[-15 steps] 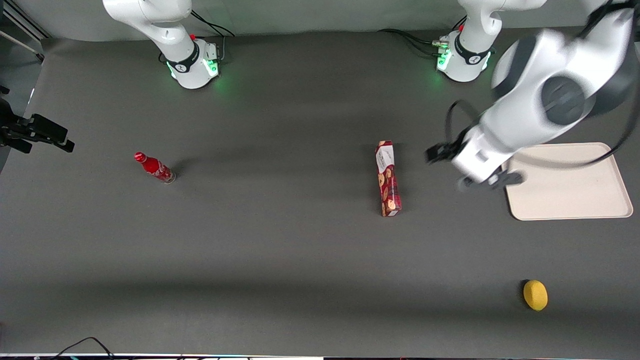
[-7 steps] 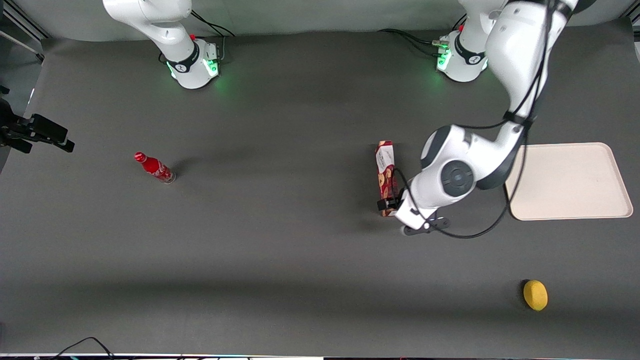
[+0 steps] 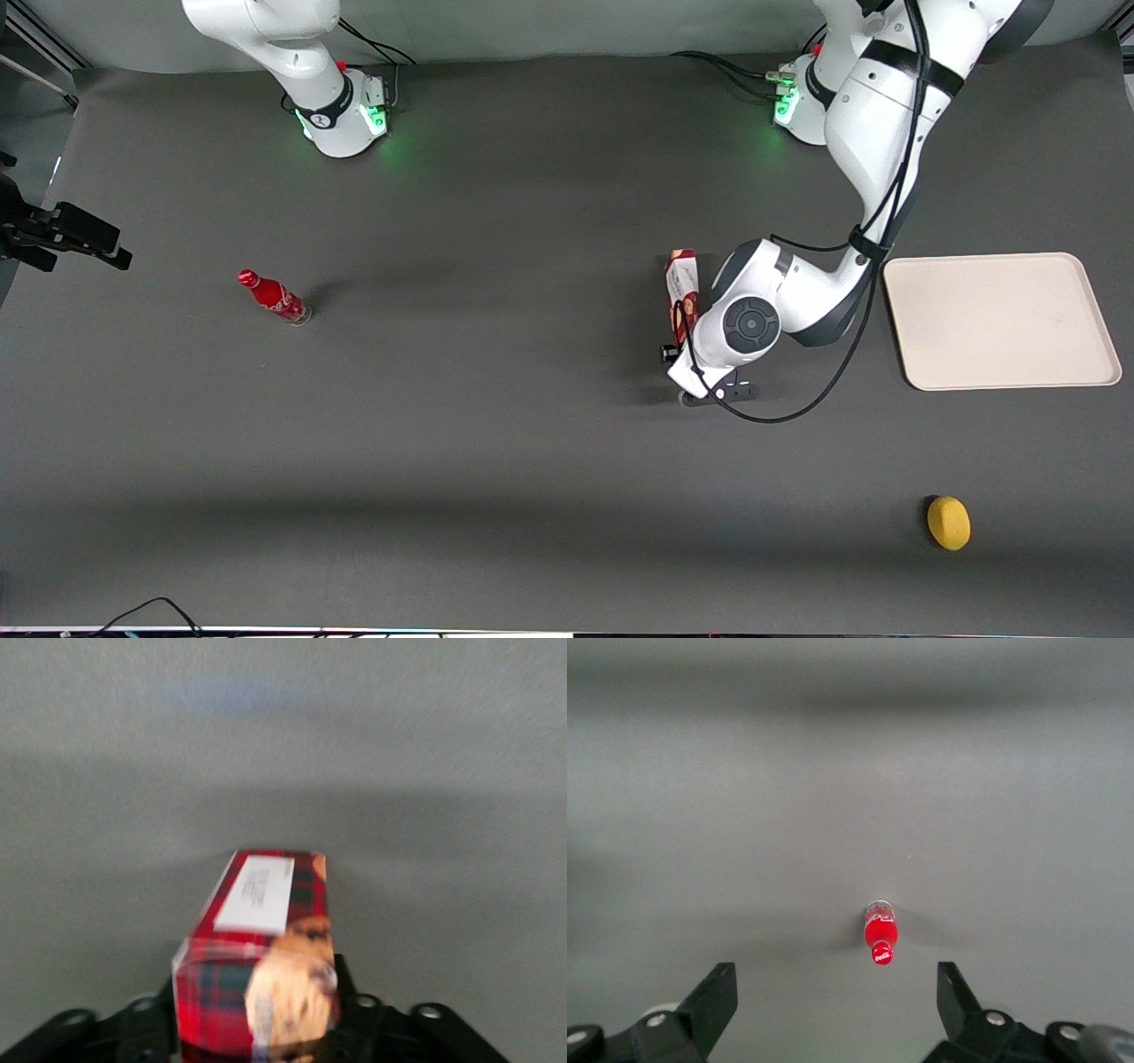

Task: Place red cookie box on tray
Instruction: 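Close the left gripper on the end of the cookie box, then lift the cookie box and carry it toward the white tray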

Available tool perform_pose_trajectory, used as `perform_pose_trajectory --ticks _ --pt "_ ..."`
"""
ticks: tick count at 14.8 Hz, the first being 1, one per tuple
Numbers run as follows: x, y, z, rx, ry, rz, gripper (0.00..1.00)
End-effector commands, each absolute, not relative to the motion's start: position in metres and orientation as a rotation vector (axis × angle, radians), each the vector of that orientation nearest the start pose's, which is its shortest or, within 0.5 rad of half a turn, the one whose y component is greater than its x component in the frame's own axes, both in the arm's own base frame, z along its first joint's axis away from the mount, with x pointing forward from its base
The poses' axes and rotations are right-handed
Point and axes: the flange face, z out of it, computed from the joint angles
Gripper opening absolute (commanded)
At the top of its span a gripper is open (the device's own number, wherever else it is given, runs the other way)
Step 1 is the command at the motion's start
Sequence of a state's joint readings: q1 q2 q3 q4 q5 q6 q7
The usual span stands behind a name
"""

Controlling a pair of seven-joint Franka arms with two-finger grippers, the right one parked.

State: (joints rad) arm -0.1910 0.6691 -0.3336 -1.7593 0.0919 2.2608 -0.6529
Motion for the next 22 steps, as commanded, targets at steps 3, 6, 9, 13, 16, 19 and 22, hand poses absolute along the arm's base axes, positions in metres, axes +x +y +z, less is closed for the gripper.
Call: perform_pose_trajectory --ticks 3,6,9,13,16,19,22 --pt "0.564 -0.307 0.205 -3.157 -0.220 0.280 0.00" --pt "0.574 -0.291 0.241 -3.134 -0.240 0.277 0.00" --pt "0.591 -0.263 0.328 -3.134 -0.340 0.247 0.00" --pt "0.617 -0.206 0.458 -3.073 -0.490 0.313 0.00" --pt "0.630 -0.126 0.529 -3.042 -0.536 0.376 0.00" --pt "0.635 0.005 0.540 -3.041 -0.391 0.427 0.00" --pt "0.638 0.133 0.504 -3.017 -0.143 0.472 0.00"
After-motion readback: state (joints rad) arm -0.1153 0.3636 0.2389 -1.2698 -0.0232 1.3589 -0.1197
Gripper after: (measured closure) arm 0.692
